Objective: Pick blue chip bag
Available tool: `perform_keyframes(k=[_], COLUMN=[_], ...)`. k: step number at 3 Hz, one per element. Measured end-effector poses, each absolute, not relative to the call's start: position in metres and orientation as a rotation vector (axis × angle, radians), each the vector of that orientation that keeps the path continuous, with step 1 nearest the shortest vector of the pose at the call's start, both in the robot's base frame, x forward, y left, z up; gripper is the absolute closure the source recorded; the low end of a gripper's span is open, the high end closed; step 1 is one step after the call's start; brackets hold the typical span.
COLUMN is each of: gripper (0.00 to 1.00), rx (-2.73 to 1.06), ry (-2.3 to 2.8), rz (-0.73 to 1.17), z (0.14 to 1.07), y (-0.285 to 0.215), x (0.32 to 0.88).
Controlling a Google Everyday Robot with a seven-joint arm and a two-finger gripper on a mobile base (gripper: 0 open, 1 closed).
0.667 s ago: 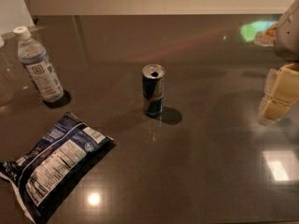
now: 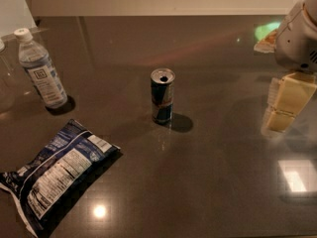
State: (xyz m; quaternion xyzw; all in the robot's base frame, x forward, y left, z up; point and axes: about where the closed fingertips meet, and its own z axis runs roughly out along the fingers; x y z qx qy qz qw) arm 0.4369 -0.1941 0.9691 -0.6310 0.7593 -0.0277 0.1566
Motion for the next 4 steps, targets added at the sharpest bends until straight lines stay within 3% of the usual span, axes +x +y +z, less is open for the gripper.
perform_keyframes(k=[4], gripper=[0.0], rx=[-2.147], ry=[1.717], rz=[0.046], z=[0.959], y=[-0.013], x=[0.456])
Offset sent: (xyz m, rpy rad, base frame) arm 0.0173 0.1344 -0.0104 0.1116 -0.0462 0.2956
